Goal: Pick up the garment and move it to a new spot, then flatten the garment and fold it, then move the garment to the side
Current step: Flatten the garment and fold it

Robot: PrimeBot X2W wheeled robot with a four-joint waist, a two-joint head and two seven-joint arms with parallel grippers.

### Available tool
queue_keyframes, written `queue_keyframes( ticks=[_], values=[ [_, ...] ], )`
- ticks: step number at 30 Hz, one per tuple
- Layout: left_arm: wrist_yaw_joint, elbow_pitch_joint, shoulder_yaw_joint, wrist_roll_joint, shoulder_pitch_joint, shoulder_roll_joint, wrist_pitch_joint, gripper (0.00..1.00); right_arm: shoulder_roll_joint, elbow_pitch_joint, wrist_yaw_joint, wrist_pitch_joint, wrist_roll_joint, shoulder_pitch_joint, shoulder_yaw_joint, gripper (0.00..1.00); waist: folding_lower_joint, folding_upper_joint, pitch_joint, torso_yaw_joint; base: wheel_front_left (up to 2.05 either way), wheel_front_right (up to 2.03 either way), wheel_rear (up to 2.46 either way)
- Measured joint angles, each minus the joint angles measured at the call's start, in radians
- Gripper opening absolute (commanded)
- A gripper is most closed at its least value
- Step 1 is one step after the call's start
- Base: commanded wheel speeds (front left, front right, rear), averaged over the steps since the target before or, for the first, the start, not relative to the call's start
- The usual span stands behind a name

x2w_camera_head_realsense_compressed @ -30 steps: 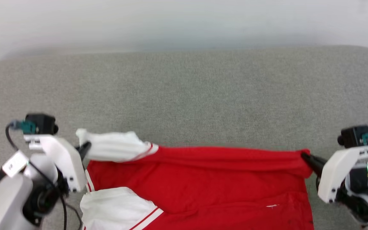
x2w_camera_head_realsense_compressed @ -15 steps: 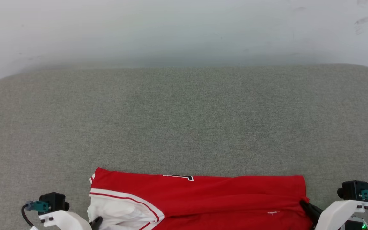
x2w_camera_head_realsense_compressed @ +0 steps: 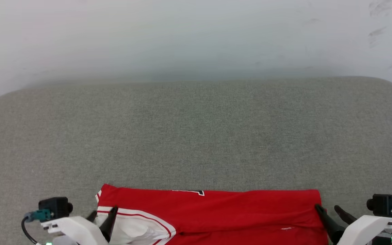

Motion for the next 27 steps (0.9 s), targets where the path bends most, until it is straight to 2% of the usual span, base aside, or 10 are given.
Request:
queue_keyframes(
  ticks=[5,10,15,21,27],
  values=[
    [0.022,-0.067,0.013,0.083,-0.029,0.009,-0.098,1.00,-0.023,-0.084,0.000,0.073,-0.022,0.023,-0.053,1.00,0.0000,0.0000,-0.016,-0.001,0.00,0.00,0.00],
    [0.067,-0.136,0.031,0.171,-0.044,0.012,-0.216,1.00,-0.053,-0.143,0.000,0.221,-0.043,0.034,-0.121,1.00,0.0001,0.0000,-0.011,0.004,0.00,0.00,0.00],
    [0.104,-0.188,0.035,0.263,-0.054,0.001,-0.332,1.00,-0.073,-0.180,0.000,0.342,-0.054,0.032,-0.139,1.00,0.0000,-0.0001,0.007,0.017,0.00,0.00,0.00],
    [0.141,-0.219,0.020,0.341,-0.055,-0.025,-0.378,1.00,-0.062,-0.186,0.000,0.410,-0.062,0.027,-0.100,1.00,0.0001,0.0000,0.039,0.043,0.00,0.00,0.00],
    [0.147,-0.228,0.010,0.377,-0.058,-0.036,-0.389,1.00,-0.039,-0.140,0.000,0.428,-0.057,0.010,-0.062,1.00,0.0001,0.0000,0.079,0.071,0.00,0.00,0.00]
  ],
)
